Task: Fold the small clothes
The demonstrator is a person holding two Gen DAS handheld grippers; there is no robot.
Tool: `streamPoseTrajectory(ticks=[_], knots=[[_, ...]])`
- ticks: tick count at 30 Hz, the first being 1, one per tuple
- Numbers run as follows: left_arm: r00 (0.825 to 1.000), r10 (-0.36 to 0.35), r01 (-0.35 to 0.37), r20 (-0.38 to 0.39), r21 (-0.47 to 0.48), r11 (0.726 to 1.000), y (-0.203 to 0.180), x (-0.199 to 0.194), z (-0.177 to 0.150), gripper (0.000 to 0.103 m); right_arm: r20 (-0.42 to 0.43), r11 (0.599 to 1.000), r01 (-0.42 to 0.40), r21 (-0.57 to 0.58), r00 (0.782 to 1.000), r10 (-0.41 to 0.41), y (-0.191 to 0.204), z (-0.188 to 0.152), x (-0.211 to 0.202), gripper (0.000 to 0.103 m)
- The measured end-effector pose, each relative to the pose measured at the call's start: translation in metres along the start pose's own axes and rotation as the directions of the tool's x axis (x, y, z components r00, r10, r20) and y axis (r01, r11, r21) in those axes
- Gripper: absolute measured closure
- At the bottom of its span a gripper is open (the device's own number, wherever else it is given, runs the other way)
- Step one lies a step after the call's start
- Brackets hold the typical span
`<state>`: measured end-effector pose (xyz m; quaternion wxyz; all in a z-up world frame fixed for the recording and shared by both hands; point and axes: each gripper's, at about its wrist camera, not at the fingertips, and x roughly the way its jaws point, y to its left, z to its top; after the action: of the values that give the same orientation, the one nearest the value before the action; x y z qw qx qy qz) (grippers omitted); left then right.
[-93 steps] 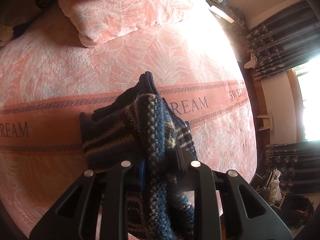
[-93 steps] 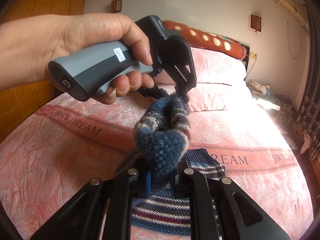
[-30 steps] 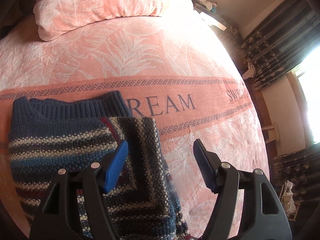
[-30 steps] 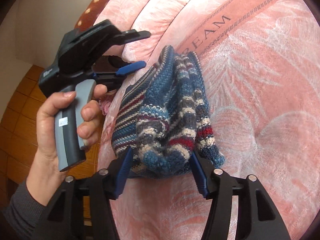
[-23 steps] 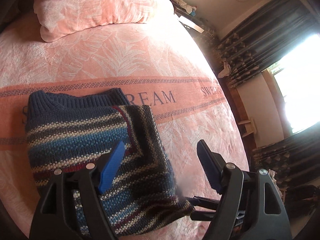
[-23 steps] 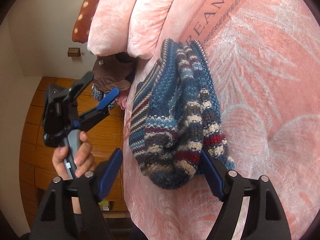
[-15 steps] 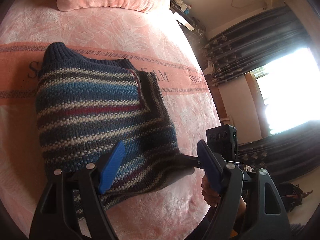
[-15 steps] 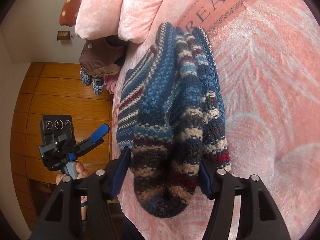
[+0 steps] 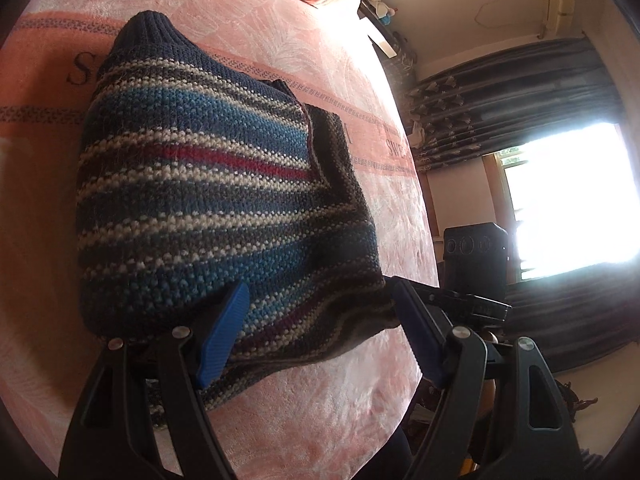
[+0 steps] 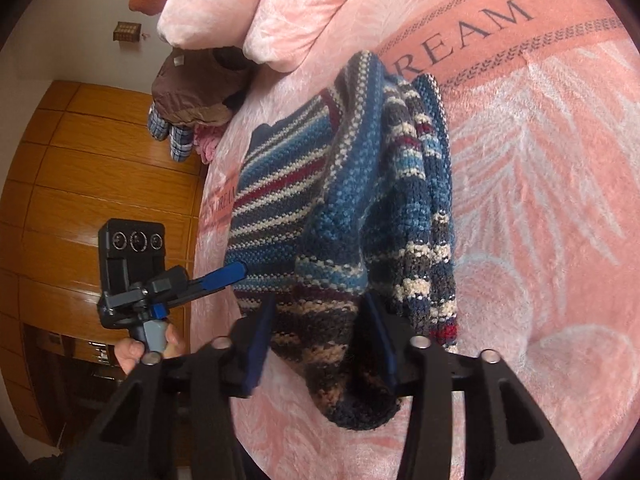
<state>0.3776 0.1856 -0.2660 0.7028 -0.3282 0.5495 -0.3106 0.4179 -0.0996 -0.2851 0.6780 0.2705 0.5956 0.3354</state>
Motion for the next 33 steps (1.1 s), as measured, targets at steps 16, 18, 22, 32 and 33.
streamPoseTrajectory(ticks=[16, 18, 22, 32, 33], knots=[[0.995, -0.03, 0.031, -0.099, 0.001, 1.0, 0.017, 0.041, -0.015, 0.031, 0.056, 0.997, -0.045, 0.069, 0.998, 0.041, -0.029, -0.003, -0.018, 0.068], [0.994, -0.03, 0.031, -0.102, 0.004, 1.0, 0.018, 0.044, -0.017, 0.031, 0.059, 0.995, -0.059, 0.08, 0.997, 0.054, -0.027, 0.004, -0.017, 0.059], [0.993, -0.069, 0.068, -0.099, -0.009, 0.998, 0.011, 0.043, -0.019, 0.031, 0.078, 0.998, -0.004, 0.064, 0.997, -0.001, -0.03, 0.007, -0.016, 0.088], [0.997, -0.065, 0.065, 0.04, 0.002, 0.998, 0.013, -0.002, 0.007, 0.028, 0.124, 0.996, -0.042, 0.076, 0.992, 0.032, -0.033, 0.016, -0.03, 0.058], [0.998, -0.061, 0.061, 0.03, -0.006, 0.998, 0.017, 0.001, 0.008, 0.028, 0.143, 0.996, -0.032, 0.077, 0.99, 0.021, -0.03, 0.026, -0.031, 0.052]])
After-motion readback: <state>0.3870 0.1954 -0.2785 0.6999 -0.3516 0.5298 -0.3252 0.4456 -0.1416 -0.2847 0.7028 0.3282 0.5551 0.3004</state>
